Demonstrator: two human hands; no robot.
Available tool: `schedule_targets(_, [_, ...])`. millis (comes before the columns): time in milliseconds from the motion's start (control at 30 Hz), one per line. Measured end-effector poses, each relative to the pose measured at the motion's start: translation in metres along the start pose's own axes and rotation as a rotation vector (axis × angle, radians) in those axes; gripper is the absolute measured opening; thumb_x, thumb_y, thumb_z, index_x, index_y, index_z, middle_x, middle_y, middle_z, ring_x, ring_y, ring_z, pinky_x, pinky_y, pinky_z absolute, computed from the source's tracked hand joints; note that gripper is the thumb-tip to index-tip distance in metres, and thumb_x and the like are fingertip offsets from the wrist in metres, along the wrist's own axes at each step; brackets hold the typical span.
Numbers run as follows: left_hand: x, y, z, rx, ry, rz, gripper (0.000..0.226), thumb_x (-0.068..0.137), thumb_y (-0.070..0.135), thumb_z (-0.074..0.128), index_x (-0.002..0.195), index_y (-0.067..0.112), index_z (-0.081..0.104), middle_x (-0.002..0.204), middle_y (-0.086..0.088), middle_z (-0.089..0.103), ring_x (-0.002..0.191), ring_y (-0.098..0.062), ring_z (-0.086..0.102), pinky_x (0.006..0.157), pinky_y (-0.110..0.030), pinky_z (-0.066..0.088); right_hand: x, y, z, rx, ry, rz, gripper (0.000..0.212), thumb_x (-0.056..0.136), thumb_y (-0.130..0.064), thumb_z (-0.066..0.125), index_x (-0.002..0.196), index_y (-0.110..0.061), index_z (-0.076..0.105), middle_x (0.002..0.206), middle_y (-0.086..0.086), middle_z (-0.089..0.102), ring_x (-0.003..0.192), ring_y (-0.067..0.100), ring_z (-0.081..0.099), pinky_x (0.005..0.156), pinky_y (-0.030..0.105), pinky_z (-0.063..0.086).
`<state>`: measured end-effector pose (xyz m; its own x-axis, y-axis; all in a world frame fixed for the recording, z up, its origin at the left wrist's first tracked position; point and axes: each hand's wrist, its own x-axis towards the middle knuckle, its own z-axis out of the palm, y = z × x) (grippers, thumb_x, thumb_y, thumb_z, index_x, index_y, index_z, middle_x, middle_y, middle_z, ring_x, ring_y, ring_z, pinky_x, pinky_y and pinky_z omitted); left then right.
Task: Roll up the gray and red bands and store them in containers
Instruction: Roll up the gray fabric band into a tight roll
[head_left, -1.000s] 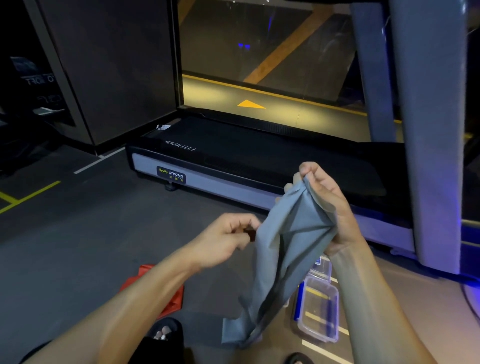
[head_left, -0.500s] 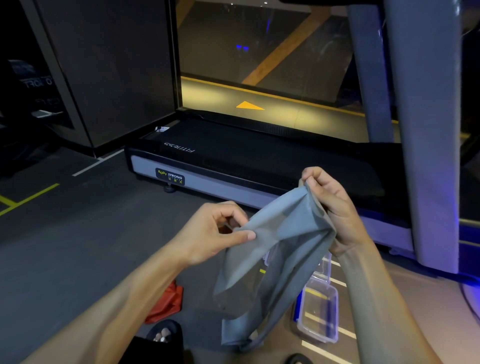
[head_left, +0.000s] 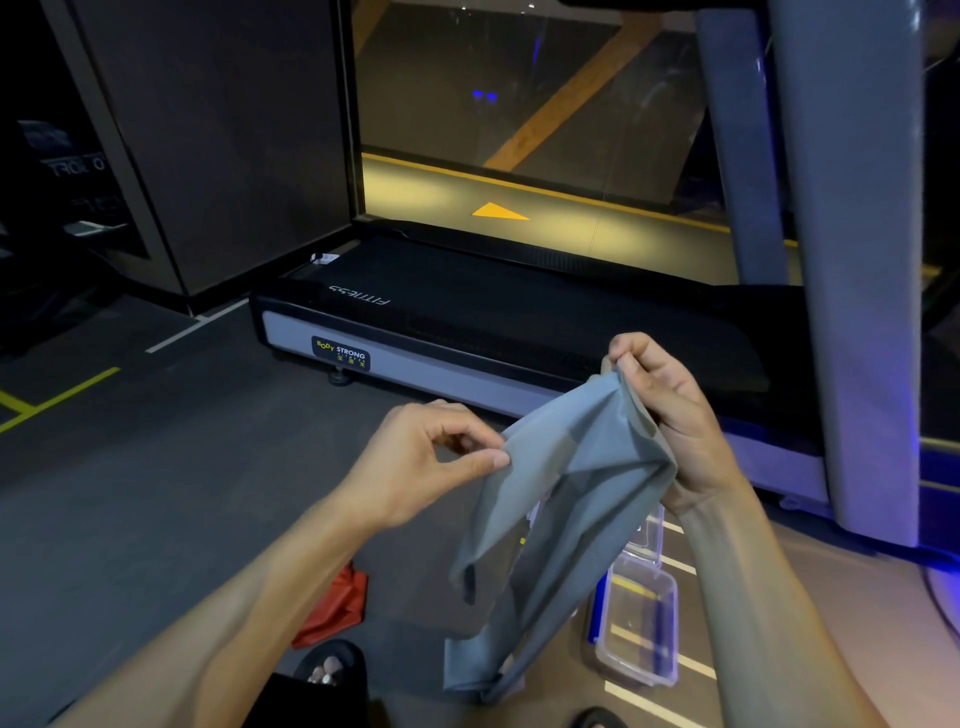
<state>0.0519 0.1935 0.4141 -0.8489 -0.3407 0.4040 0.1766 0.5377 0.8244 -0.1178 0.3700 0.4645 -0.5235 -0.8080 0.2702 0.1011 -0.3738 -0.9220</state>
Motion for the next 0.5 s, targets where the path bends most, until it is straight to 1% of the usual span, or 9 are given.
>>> schedule_targets(67, [0.0001, 0.0004, 0.0011, 0.012, 0.005, 0.018, 0.006, 0.084, 0.016, 0.082, 0.086, 0.02, 0.079, 0.086, 0.008, 0.075, 0.087, -0.013, 0.072, 0.086, -0.032, 0.056, 0.0005, -0.0001, -0.0004, 0.002, -0.008, 0.005, 0.017, 0.09, -0.033, 0.072, 0.096, -0.02, 0.062, 0.084, 0.002, 0.051, 0.072, 0.013, 0.051, 0.064, 0.025, 0.047])
schedule_targets(100, [0.0002, 0.0007, 0.0017, -0.003, -0.001, 0.015, 0.006, 0.086, 0.013, 0.081, 0.086, 0.018, 0.078, 0.086, 0.007, 0.075, 0.087, -0.011, 0.072, 0.087, -0.03, 0.056, 0.0005, -0.0002, -0.0011, -0.007, -0.004, 0.004, 0.021, 0.089, -0.036, 0.075, 0.096, -0.021, 0.063, 0.084, 0.002, 0.051, 0.073, 0.013, 0.051, 0.065, 0.025, 0.046])
schedule_targets(133, [0.0002, 0.0011, 0.0024, -0.023, -0.01, 0.009, 0.006, 0.087, 0.011, 0.079, 0.086, 0.016, 0.076, 0.085, 0.006, 0.075, 0.085, -0.01, 0.072, 0.085, -0.029, 0.055, 0.0006, -0.0002, -0.002, -0.01, 0.002, 0.003, 0.021, 0.089, -0.036, 0.074, 0.096, -0.021, 0.063, 0.084, 0.001, 0.051, 0.073, 0.013, 0.05, 0.066, 0.026, 0.046])
schedule_targets(200, [0.0002, 0.0006, 0.003, -0.039, -0.02, -0.001, 0.006, 0.09, 0.012, 0.076, 0.087, 0.017, 0.073, 0.083, 0.004, 0.073, 0.079, -0.011, 0.069, 0.078, -0.027, 0.053, 0.0003, -0.0006, -0.0034, 0.006, 0.009, -0.001, 0.013, 0.092, -0.032, 0.069, 0.095, -0.021, 0.062, 0.082, 0.001, 0.05, 0.071, 0.013, 0.05, 0.065, 0.025, 0.046])
schedule_targets(267, [0.0007, -0.0002, 0.0023, -0.04, -0.026, 0.005, 0.004, 0.092, 0.014, 0.075, 0.091, 0.017, 0.072, 0.085, 0.003, 0.072, 0.078, -0.016, 0.068, 0.076, -0.028, 0.053, 0.0001, -0.0014, -0.0039, 0.007, 0.014, -0.008, 0.008, 0.092, -0.029, 0.065, 0.094, -0.021, 0.063, 0.08, 0.0, 0.05, 0.069, 0.012, 0.051, 0.063, 0.025, 0.047])
schedule_targets(333, [0.001, -0.0001, 0.0017, -0.046, -0.027, 0.021, 0.005, 0.093, 0.014, 0.073, 0.095, 0.017, 0.071, 0.087, 0.001, 0.072, 0.08, -0.021, 0.068, 0.076, -0.03, 0.054, -0.0002, -0.0025, -0.0039, 0.011, 0.021, -0.013, 0.008, 0.091, -0.028, 0.064, 0.093, -0.021, 0.062, 0.08, 0.0, 0.049, 0.066, 0.01, 0.051, 0.061, 0.023, 0.047])
schedule_targets(400, [0.0007, 0.0003, 0.0015, -0.031, -0.011, 0.03, 0.009, 0.093, 0.012, 0.073, 0.097, 0.018, 0.068, 0.087, -0.001, 0.07, 0.079, -0.023, 0.067, 0.074, -0.028, 0.052, -0.0006, -0.0023, -0.0048, 0.014, 0.03, -0.015, 0.009, 0.09, -0.028, 0.065, 0.093, -0.02, 0.061, 0.079, 0.001, 0.048, 0.066, 0.01, 0.049, 0.06, 0.023, 0.045])
schedule_targets(467, [-0.0003, 0.0016, 0.0016, -0.009, 0.002, 0.008, 0.016, 0.092, 0.015, 0.074, 0.102, 0.021, 0.064, 0.086, 0.0, 0.067, 0.076, -0.023, 0.065, 0.069, -0.025, 0.051, -0.0009, -0.0017, -0.006, 0.01, 0.029, -0.014, 0.012, 0.09, -0.029, 0.066, 0.094, -0.019, 0.061, 0.079, 0.002, 0.047, 0.068, 0.014, 0.048, 0.061, 0.025, 0.044])
schedule_targets(500, [-0.0005, 0.0023, 0.0015, -0.001, 0.007, -0.016, 0.022, 0.091, 0.017, 0.075, 0.107, 0.024, 0.062, 0.086, 0.001, 0.067, 0.074, -0.022, 0.064, 0.066, -0.027, 0.05, -0.001, -0.0012, -0.0072, 0.009, 0.024, -0.013, 0.014, 0.09, -0.03, 0.068, 0.095, -0.019, 0.061, 0.08, 0.003, 0.046, 0.07, 0.015, 0.047, 0.062, 0.026, 0.044])
